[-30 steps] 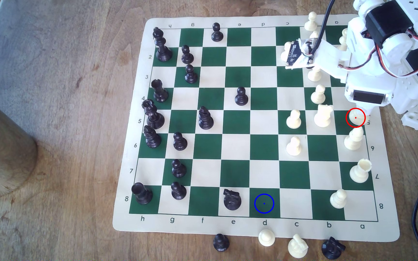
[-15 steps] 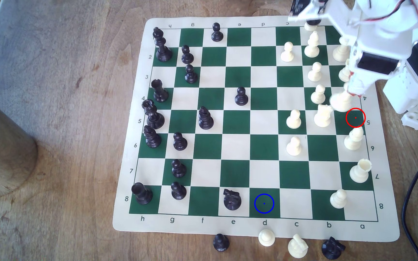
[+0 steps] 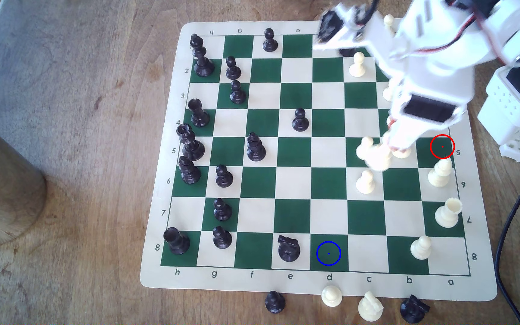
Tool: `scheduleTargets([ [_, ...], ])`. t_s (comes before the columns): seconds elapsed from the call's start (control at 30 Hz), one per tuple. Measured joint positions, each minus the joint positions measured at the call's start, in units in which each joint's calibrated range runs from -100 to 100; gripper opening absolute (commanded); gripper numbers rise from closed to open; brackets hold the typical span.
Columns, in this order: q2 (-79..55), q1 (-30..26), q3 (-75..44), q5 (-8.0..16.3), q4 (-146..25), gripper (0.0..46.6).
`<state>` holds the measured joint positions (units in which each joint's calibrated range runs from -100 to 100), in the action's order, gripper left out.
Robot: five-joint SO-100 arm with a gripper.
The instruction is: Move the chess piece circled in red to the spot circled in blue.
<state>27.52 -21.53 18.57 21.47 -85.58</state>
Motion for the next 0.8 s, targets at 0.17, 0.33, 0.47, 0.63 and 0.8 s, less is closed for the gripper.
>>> scheduleTargets([
  [0.17,-5.4,-2.5,-4.2,0.6,2.6,0.2],
  [0.33,-12.0,-3.8,-11.1,0.7,3.7,0.2],
  [0.47,-17.6,-4.3,-17.0,0.7,4.3,0.2],
  [0.63,-23.1,-4.6,-22.0,0.7,4.6,0.2],
  [0.8,-28.2,-5.4,-26.7,0.7,4.7,0.2],
])
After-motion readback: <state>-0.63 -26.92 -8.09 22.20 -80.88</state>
